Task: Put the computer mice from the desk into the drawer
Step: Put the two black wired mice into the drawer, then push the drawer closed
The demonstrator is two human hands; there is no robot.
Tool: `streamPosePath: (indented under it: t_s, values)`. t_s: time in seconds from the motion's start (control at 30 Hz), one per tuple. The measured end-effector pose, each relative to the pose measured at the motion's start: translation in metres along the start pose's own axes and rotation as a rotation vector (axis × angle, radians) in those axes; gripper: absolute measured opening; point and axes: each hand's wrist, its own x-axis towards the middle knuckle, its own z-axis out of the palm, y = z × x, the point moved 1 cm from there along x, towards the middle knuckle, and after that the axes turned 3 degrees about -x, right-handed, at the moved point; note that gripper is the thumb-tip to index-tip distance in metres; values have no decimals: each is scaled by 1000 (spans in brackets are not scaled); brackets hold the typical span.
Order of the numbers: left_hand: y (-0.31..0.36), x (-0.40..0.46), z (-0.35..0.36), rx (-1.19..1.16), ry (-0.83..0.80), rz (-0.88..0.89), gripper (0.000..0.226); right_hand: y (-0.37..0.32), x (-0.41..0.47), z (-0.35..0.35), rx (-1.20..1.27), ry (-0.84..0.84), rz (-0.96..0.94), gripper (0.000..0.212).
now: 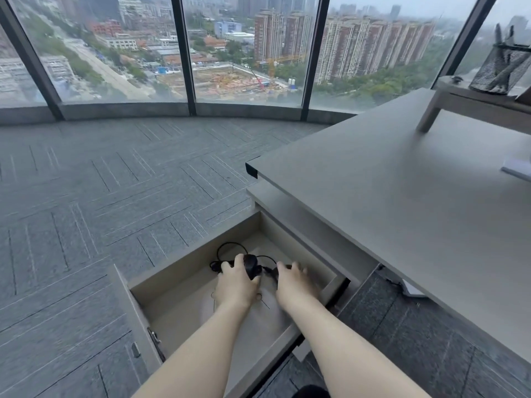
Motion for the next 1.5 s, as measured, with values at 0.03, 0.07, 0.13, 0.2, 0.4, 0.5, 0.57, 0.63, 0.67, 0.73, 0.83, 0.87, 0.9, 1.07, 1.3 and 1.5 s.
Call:
streamPosePath:
  t_s: [0.03, 0.07, 0.13, 0.2, 0.4, 0.5, 0.57, 0.63, 0.67, 0.73, 0.83, 0.87, 0.9, 1.07, 1.3, 1.5]
  values:
    - [0, 2, 2, 23, 5, 2, 58, 0, 0, 2, -14, -8, 10, 44]
    - [-1, 3, 2, 43, 9, 2, 57, 1, 0, 3, -22, -15, 15, 46]
    - [-2, 5, 1, 60, 3, 3, 57, 0, -2, 3, -18, -18, 6, 46]
    - [-2, 3, -3, 50, 2, 8, 55, -3, -6, -3, 22, 33, -26, 43]
    - [-5, -25, -50, -49, 158, 104, 44, -19, -52, -32, 308, 236, -257, 37]
    - [-20, -45, -79, -149, 226, 164, 42, -35, -89, -29, 404, 229, -346, 35]
    - [-32, -62, -96, -188, 266, 201, 40, -45, -113, -20, 426, 217, -384, 35]
    - [-45, -82, -110, -228, 315, 221, 37, -53, -137, -8, 453, 217, -411, 38]
    - [-53, -93, -115, -251, 346, 224, 36, -55, -149, -1, 469, 218, -422, 41]
    - [-69, -116, -121, -294, 409, 225, 35, -57, -172, 13, 509, 231, -434, 47]
    - [-93, -144, -122, -352, 480, 169, 41, -58, -205, 31, 560, 250, -430, 64]
    - [-99, -151, -122, -384, 460, 111, 44, -58, -214, 37, 567, 245, -429, 73]
    - [-107, -155, -119, -424, 429, 59, 45, -58, -224, 43, 569, 226, -428, 82]
    - [-129, -164, -107, -494, 263, -43, 42, -55, -243, 65, 489, 131, -399, 92]
    - [-127, -154, -100, -548, 166, 10, 57, -47, -234, 66, 519, 196, -342, 79]
    - [-95, -134, -79, -541, 115, 87, 52, -20, -212, 56, 582, 236, -239, 82]
